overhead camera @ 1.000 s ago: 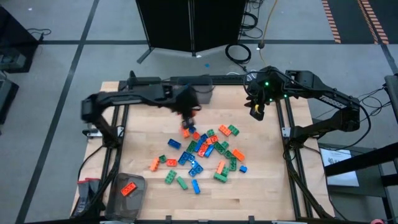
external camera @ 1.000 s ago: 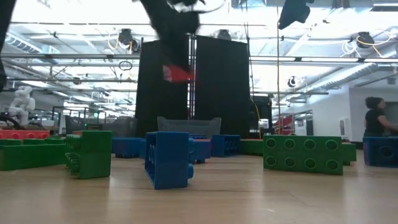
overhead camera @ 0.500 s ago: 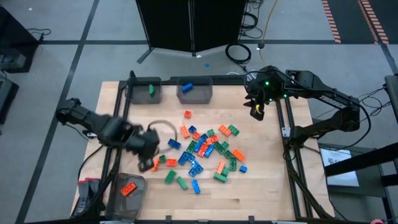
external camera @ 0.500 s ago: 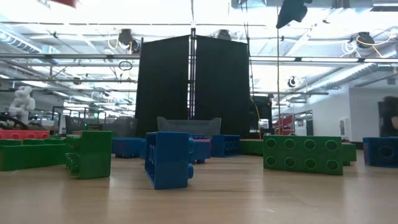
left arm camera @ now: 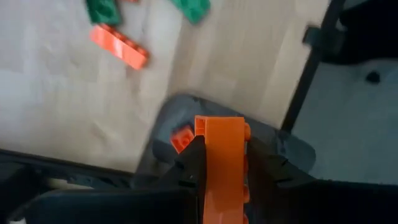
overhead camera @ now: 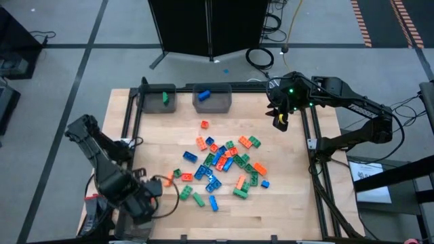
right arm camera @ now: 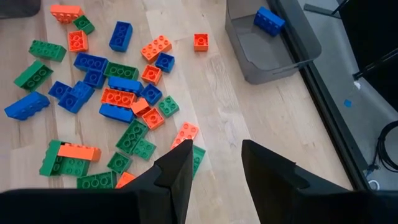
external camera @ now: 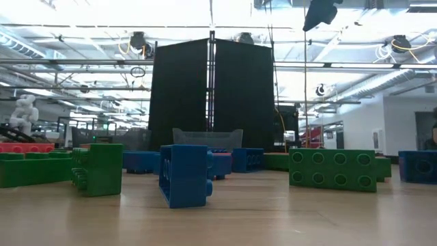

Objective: Sort blocks
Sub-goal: Put the orange gamepiece into the bottom black bin

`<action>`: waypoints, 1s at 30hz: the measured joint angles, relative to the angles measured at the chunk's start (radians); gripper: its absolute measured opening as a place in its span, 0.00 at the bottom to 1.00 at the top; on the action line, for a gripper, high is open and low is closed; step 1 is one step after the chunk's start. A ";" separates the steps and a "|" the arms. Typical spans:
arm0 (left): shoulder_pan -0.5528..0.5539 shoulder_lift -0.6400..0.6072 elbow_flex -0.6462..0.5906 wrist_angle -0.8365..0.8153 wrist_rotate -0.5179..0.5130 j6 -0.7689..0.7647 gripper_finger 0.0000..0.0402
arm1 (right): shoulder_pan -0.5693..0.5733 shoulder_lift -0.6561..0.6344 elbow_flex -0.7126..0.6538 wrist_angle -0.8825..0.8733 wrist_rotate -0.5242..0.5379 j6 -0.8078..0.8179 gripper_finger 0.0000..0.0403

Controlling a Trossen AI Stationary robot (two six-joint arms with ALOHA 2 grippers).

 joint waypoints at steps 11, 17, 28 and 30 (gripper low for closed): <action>-0.112 0.080 0.000 0.029 0.035 -0.021 0.16 | 0.000 0.000 0.000 -0.003 0.000 0.000 0.33; -0.131 0.115 0.000 0.028 0.087 -0.020 0.22 | 0.000 0.000 0.000 -0.004 -0.001 -0.013 0.33; -0.157 0.139 0.000 0.041 0.126 -0.076 0.24 | 0.000 0.000 -0.001 -0.028 -0.002 -0.034 0.33; -0.157 0.139 0.000 0.048 0.148 -0.091 0.24 | 0.000 0.000 -0.001 -0.032 -0.002 -0.041 0.33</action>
